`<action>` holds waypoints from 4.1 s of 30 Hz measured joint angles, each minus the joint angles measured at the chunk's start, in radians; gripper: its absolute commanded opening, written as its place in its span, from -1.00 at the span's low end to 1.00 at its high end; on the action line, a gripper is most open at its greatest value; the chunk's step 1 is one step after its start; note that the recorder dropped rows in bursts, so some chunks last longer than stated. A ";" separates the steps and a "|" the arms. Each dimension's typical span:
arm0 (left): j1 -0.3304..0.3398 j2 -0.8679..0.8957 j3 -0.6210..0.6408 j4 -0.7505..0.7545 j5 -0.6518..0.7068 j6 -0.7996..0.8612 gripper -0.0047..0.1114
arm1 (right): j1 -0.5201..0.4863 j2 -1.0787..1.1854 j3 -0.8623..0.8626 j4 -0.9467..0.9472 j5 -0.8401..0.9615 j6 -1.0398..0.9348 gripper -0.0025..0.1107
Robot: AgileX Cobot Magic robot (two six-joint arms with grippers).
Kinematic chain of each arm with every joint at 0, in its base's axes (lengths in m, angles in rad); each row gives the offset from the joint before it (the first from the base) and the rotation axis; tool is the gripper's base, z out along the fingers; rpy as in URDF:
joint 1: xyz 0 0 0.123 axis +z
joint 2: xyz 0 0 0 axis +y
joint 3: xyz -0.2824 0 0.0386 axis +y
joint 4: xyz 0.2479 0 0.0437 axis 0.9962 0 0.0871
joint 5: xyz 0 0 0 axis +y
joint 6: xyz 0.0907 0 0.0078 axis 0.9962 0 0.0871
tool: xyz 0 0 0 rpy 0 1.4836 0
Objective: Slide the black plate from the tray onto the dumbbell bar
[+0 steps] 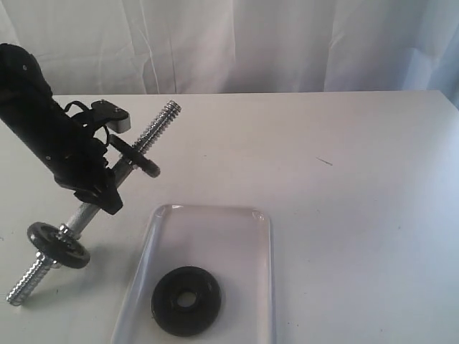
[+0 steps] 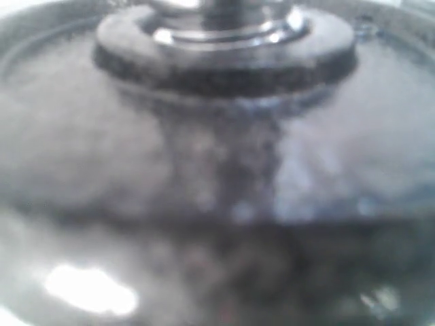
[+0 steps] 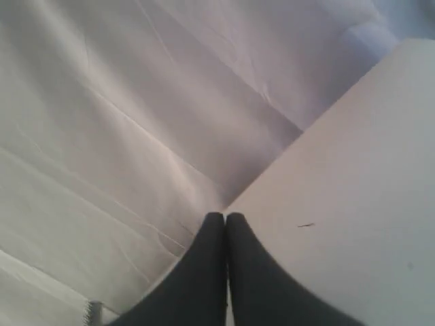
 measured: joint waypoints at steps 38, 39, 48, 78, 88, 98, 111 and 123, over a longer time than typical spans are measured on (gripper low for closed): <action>0.000 -0.197 0.148 -0.046 -0.019 0.028 -0.92 | 0.479 1.422 -1.261 0.066 0.927 -0.906 0.32; 0.000 -0.197 0.148 -0.046 -0.019 0.028 -0.92 | 0.493 1.450 -1.266 0.066 0.940 -0.910 0.50; 0.000 -0.197 0.148 -0.046 -0.019 0.028 -0.92 | 0.633 1.698 -1.280 0.030 0.997 -0.914 0.70; 0.000 -0.197 0.148 -0.044 -0.019 0.028 -0.92 | 0.801 1.969 -1.402 -0.216 0.952 -0.726 0.70; 0.000 -0.197 0.148 -0.044 -0.019 0.028 -0.92 | 0.824 1.969 -1.402 -0.230 0.903 -0.728 0.70; 0.000 -0.197 0.148 -0.044 -0.006 0.028 -0.92 | 0.826 1.969 -1.428 -0.232 0.909 -0.692 0.70; 0.000 -0.197 0.148 -0.044 -0.004 0.028 -0.92 | 0.826 1.963 -1.428 -0.232 0.927 -0.603 0.90; 0.000 -0.197 0.148 -0.044 -0.004 0.028 -0.92 | 0.826 1.963 -1.428 -0.208 0.945 -0.617 0.90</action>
